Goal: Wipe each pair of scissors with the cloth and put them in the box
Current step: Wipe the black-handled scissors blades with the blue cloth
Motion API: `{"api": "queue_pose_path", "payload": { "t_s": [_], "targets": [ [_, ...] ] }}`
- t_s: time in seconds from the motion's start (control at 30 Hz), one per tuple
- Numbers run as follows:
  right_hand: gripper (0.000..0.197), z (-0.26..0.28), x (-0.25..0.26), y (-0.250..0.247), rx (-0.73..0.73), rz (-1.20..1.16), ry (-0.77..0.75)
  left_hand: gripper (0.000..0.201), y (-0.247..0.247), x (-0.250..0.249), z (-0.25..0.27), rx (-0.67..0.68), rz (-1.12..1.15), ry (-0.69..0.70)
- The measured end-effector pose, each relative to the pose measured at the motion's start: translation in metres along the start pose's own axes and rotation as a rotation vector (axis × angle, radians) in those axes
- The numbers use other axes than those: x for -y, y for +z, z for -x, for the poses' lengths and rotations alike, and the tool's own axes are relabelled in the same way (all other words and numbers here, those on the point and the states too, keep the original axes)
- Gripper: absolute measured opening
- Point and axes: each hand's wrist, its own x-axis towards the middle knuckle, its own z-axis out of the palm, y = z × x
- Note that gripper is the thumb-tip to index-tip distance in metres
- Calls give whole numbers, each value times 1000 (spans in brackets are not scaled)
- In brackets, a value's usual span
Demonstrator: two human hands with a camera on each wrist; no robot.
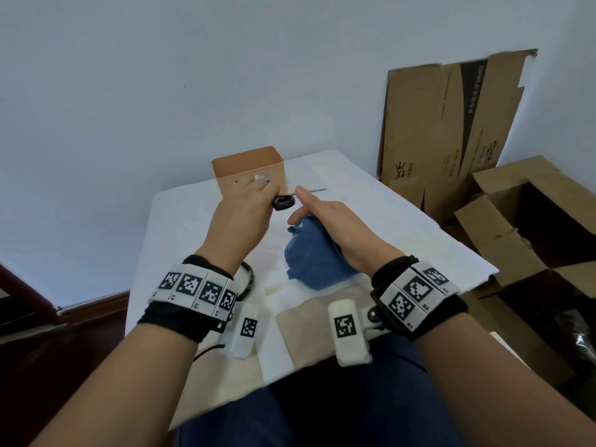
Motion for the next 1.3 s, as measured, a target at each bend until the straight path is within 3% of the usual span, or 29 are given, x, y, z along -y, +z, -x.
{"api": "queue_pose_path", "payload": {
  "t_s": [0.23,0.6,0.67,0.73,0.8,0.9,1.03,1.2,1.3],
  "targets": [
    [22,-5,-4,7,-25,-22,-3,13,13,2,1,9,-24,-34],
    [35,-12,-20,-9,-285,29,31,39,5,7,27,-115,126,-271],
    [35,-13,-23,-9,-306,45,31,36,5,3,29,-63,265,-395],
    [36,-10,-22,-8,-306,69,23,31,1,1,26,55,446,-609],
    [36,-9,-24,-6,-299,101,5,27,-3,1,24,177,552,-739],
    [32,-8,-26,-3,-276,136,-14,30,-3,2,25,244,823,-817],
    [31,-5,-28,-1,-262,162,-31,19,-1,-2,28,287,1153,-860],
    [30,-2,-33,0,-252,178,-84,16,1,-10,33,222,1493,-1002],
    [29,-1,-35,1,-241,206,-111,18,2,-13,33,211,1544,-1048]
  ]
}}
